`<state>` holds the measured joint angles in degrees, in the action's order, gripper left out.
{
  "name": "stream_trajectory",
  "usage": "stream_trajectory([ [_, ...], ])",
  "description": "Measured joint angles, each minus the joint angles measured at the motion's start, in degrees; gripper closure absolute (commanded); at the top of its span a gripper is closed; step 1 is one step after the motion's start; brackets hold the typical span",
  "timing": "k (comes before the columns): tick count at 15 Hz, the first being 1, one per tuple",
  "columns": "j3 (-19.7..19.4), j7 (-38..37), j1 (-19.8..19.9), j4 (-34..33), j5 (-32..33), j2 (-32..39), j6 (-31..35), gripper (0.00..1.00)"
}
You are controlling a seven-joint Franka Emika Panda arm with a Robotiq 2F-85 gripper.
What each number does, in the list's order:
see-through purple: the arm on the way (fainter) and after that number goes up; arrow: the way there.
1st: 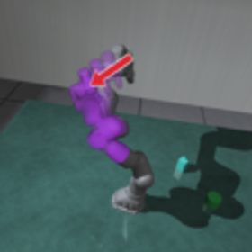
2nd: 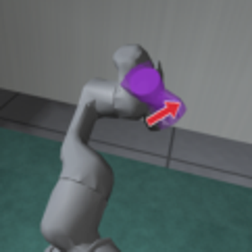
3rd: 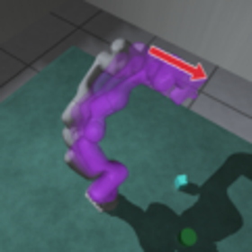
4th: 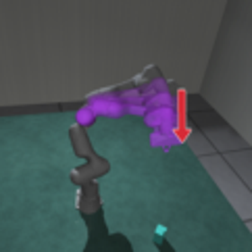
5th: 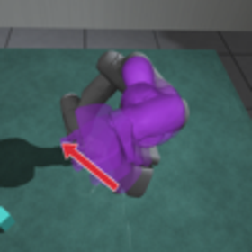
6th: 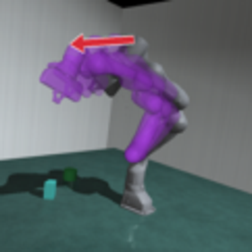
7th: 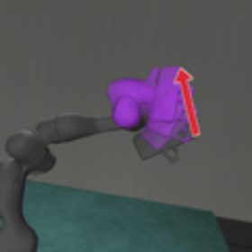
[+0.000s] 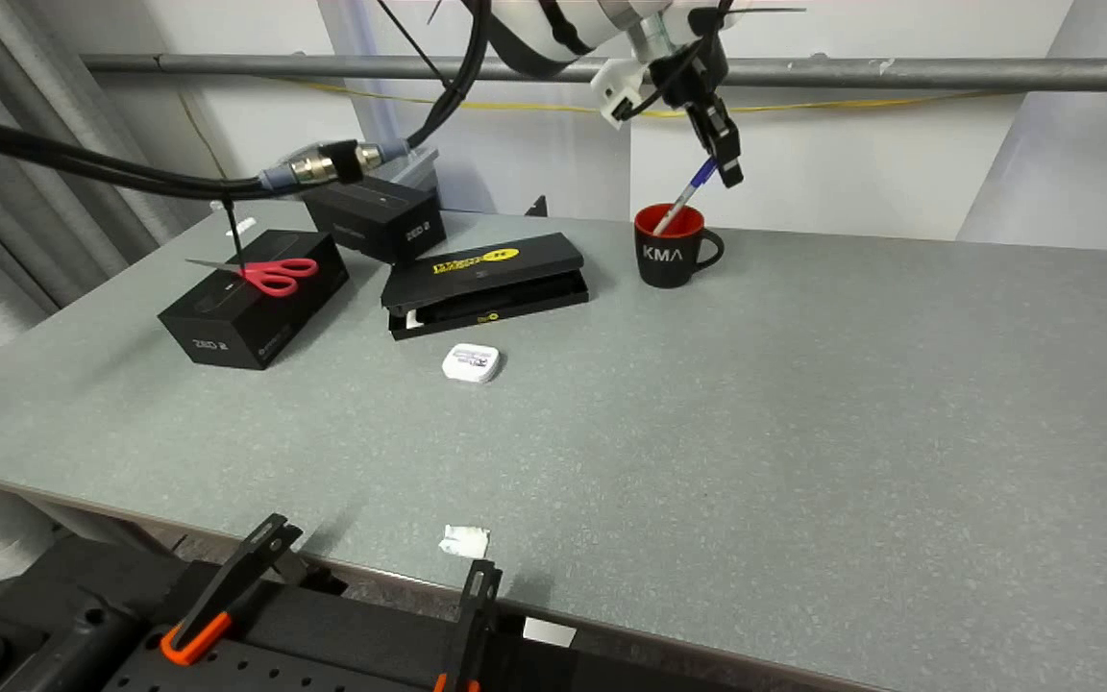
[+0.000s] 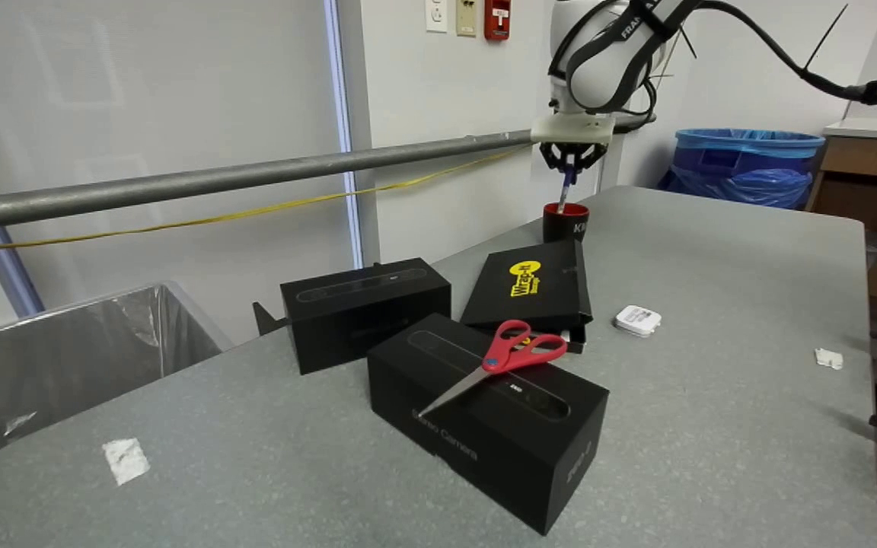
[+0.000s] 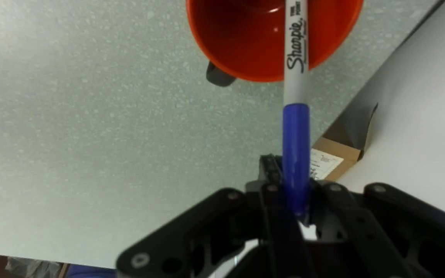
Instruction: Remove the pen from the cup and put it on the table
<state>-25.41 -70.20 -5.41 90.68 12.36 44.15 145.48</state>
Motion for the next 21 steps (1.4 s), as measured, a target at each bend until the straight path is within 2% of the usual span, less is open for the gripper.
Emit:
stream_trajectory([
  [5, -0.78, 2.00, 0.25, 6.08, 0.31, -9.70, 2.98, 0.99],
  [9, 3.89, 13.55, 3.05, 16.55, 0.29, -18.55, 2.49, 0.99],
  [12, 6.39, 20.72, 4.42, 26.01, 0.29, -22.59, 2.49, 0.99],
  [16, 8.86, 26.64, 4.71, 34.79, 0.28, -22.39, 0.81, 0.99],
  [21, 9.83, 27.19, 2.64, 36.69, 0.80, -17.12, -2.72, 0.99],
])
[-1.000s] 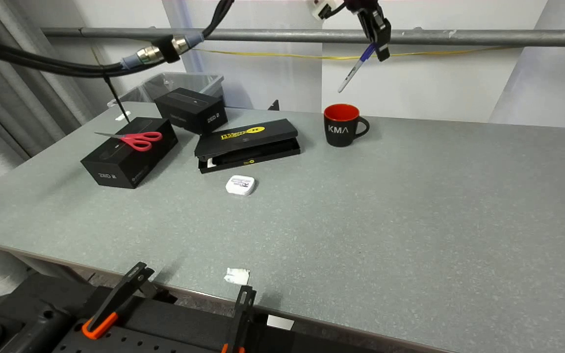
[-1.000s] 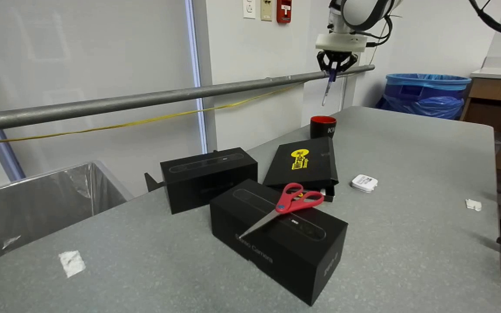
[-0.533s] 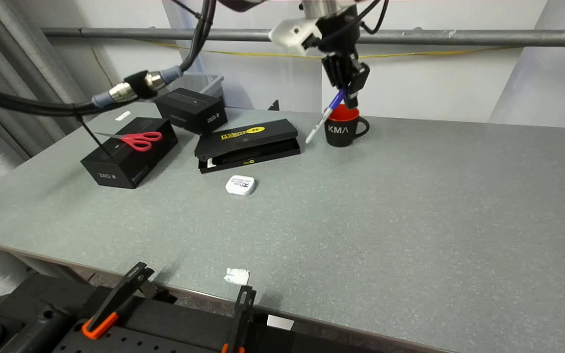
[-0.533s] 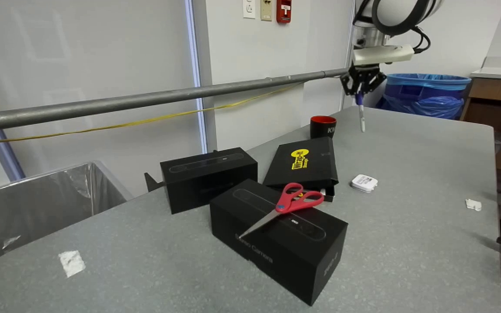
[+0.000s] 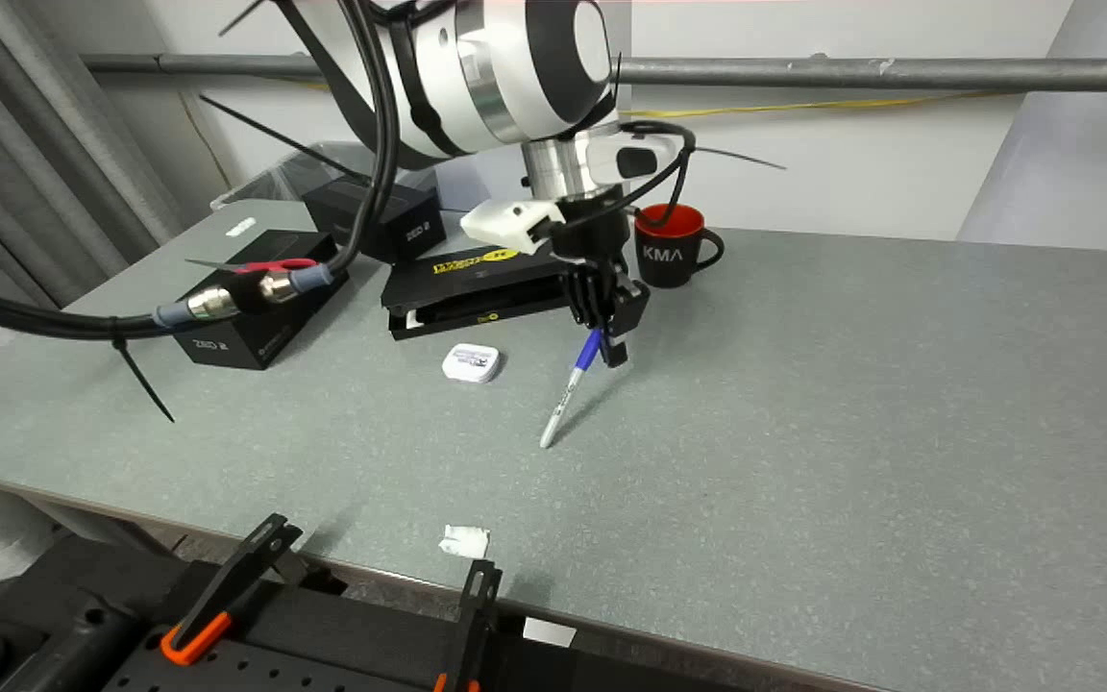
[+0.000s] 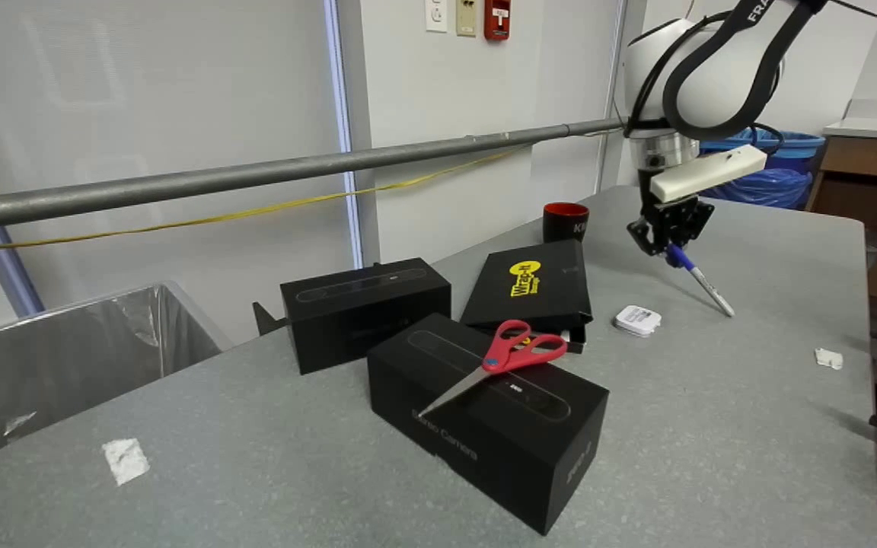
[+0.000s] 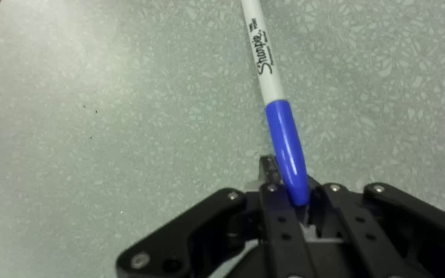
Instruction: Remove the pen from the cup and put it on the table
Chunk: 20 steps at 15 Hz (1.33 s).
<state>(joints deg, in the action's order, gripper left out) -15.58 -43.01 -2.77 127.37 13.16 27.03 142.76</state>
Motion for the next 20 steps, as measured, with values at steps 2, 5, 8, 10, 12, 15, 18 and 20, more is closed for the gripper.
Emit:
stream_trajectory([
  [2, -0.09, -0.69, -1.19, -0.22, 0.00, 1.86, 0.01, 0.70],
  [5, -0.92, -3.02, -3.09, -0.51, 0.62, 2.84, 0.10, 0.55],
  [8, -2.18, -5.78, -4.60, -1.30, 2.31, 2.76, 0.11, 0.32],
  [10, -2.74, -7.55, -5.19, -1.85, 3.45, 2.48, 0.11, 0.17],
  [12, -3.12, -9.27, -5.62, -2.35, 4.59, 2.08, 0.11, 0.02],
  [15, -3.15, -10.86, -5.81, -3.22, 5.25, 1.70, 0.11, 0.00],
  [18, -2.96, -11.29, -5.82, -3.72, 5.25, 1.05, 0.02, 0.00],
  [20, -2.93, -11.33, -5.82, -3.82, 5.25, 0.79, 0.00, 0.00],
])
